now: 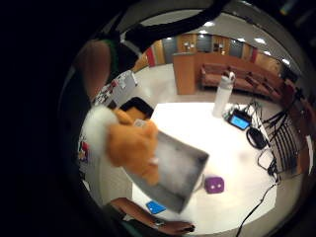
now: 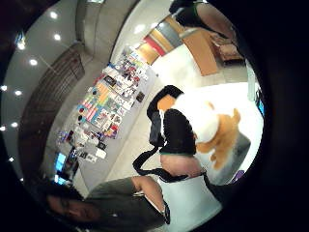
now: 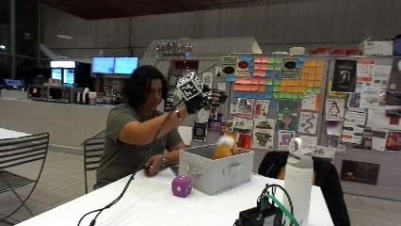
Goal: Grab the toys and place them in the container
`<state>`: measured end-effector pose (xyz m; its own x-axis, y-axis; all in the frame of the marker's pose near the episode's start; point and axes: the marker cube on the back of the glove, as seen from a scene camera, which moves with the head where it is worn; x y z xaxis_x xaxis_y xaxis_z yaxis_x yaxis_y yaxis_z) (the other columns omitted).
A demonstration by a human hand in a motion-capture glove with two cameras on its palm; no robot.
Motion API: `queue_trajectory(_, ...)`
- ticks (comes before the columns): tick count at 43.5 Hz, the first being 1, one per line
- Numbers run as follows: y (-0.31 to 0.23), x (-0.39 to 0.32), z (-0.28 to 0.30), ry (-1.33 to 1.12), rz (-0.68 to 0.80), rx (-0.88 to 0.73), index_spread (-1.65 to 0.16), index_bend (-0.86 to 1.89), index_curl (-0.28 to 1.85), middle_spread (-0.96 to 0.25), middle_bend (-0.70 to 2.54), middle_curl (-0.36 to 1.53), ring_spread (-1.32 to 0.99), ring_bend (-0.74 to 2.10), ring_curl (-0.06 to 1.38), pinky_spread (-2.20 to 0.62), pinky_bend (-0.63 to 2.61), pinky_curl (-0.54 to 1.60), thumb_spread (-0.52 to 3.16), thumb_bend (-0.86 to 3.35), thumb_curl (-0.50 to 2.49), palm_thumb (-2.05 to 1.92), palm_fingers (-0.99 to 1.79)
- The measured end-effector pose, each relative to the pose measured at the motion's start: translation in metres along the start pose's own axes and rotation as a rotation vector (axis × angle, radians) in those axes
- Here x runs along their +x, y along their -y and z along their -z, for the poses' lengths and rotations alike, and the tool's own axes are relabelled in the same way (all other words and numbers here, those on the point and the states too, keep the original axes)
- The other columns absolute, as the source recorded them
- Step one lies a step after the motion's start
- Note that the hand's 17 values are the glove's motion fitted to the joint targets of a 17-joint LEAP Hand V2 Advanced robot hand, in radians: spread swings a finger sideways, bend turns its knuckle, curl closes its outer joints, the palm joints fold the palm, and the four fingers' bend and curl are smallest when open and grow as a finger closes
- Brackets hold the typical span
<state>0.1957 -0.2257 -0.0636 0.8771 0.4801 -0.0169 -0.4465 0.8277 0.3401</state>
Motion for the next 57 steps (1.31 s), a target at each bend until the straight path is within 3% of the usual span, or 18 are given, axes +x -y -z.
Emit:
queue_trajectory(5, -0.038, 0.025, -0.010, -0.049, -0.040, -0.050, -0.40, 0.53, 0.23, -0.17, 0.54, 0.47, -0.26, 0.96, 0.33, -0.14, 0.96, 0.40, 1.37, -0.03, 0.37, 0.16, 0.10)
queue_trajectory(14, -0.127, 0.144, -0.073, 0.061, -0.476, -0.127, -0.40, 0.62, 0.29, -0.19, 0.59, 0.47, -0.28, 0.95, 0.30, -0.11, 0.86, 0.34, 1.36, -0.03, 0.34, 0.05, 0.34)
queue_trajectory(21, -0.187, 0.199, -0.133, 0.132, -0.614, -0.185, -0.39, 0.66, 0.33, -0.19, 0.59, 0.47, -0.29, 0.92, 0.30, -0.09, 0.81, 0.33, 1.44, 0.00, 0.32, 0.03, 0.32)
queue_trajectory(28, -0.215, 0.212, -0.169, 0.016, -0.587, -0.237, -0.38, 0.67, 0.36, -0.18, 0.55, 0.46, -0.28, 0.82, 0.28, -0.06, 0.80, 0.34, 1.50, 0.03, 0.32, 0.09, 0.20)
queue_trajectory(40, -0.265, 0.209, -0.164, -0.234, -0.523, -0.226, -0.36, 0.66, 0.37, -0.19, 0.54, 0.45, -0.29, 0.86, 0.28, -0.09, 0.84, 0.33, 1.57, 0.06, 0.32, 0.14, 0.45)
queue_trajectory(49, -0.294, 0.197, -0.148, -0.439, -0.305, -0.103, -0.34, 0.48, 0.32, -0.25, 0.77, 0.52, -0.36, 0.99, 0.31, -0.34, 0.96, 0.35, 1.56, 0.14, 0.39, 0.34, 1.06)
queue_trajectory(53, -0.299, 0.194, -0.121, -0.365, -0.325, -0.007, -0.35, 0.52, 0.37, -0.29, 0.96, 0.62, -0.39, 1.18, 0.40, -0.38, 1.04, 0.41, 1.54, 0.18, 0.45, 0.43, 1.29)
queue_trajectory(57, -0.290, 0.177, -0.085, -0.265, -0.371, 0.112, -0.35, 0.59, 0.42, -0.31, 1.08, 0.69, -0.39, 1.31, 0.46, -0.40, 1.07, 0.44, 1.53, 0.19, 0.50, 0.46, 1.27)
